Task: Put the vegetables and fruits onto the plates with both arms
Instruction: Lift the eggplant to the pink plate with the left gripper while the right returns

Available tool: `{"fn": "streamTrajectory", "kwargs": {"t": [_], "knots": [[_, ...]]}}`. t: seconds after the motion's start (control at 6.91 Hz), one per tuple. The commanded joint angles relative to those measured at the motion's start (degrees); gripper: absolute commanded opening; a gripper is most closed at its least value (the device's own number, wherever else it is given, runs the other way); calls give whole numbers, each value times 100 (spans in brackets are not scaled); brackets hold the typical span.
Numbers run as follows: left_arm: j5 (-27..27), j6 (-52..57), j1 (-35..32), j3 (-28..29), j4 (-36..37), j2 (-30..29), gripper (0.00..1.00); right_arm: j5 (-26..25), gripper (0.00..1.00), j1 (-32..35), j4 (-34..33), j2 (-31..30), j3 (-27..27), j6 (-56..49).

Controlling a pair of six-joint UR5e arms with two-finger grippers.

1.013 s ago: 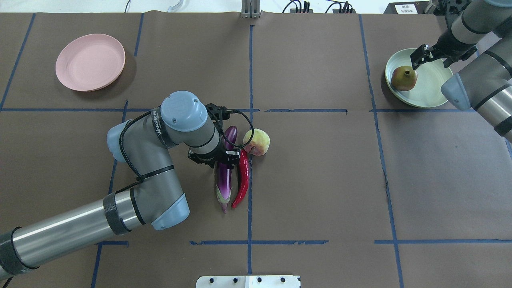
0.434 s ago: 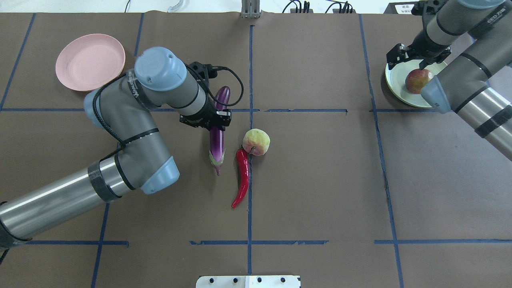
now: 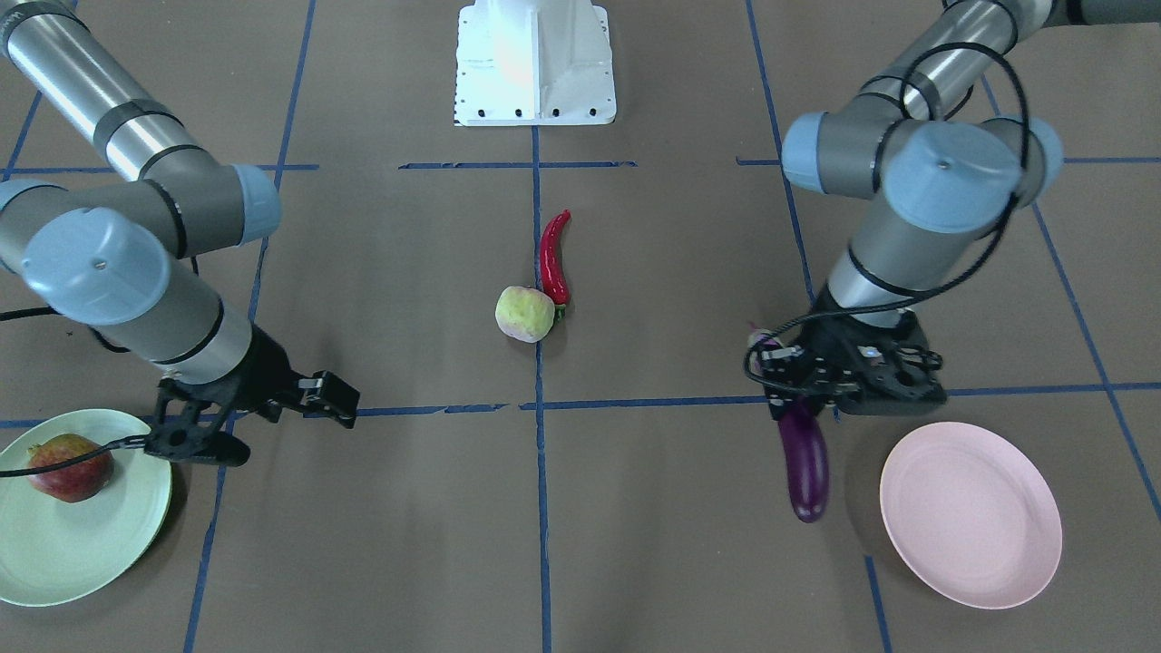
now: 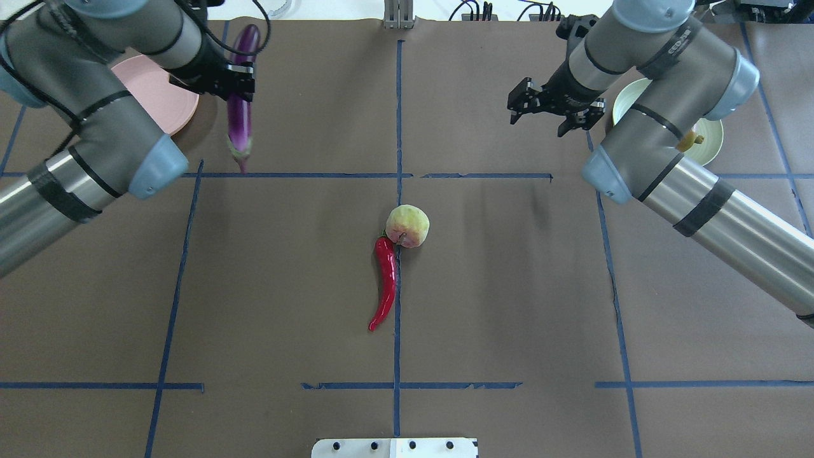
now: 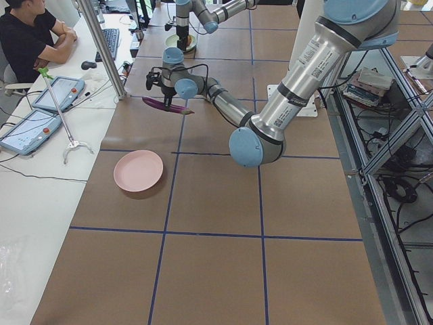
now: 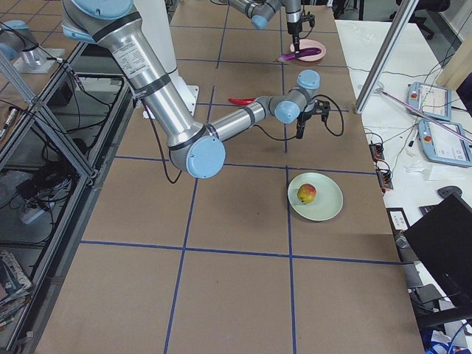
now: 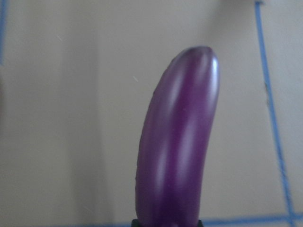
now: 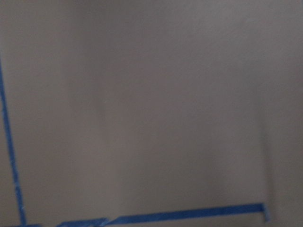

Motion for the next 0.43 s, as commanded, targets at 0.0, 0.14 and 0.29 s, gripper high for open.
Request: {"fn": "streamTrajectory", "kwargs": {"t": [0.0, 0.14, 0.29], "knots": [[-211, 873, -680, 1165, -20, 129, 3, -344, 100, -710, -55, 305, 345, 1256], [-176, 926, -681, 2077, -368, -106, 6, -721, 100, -1095, -55, 455, 328, 1652], [-115, 936, -699, 3165, -981, -387, 11, -1029, 100, -1343, -64, 526, 319, 1847]]}}
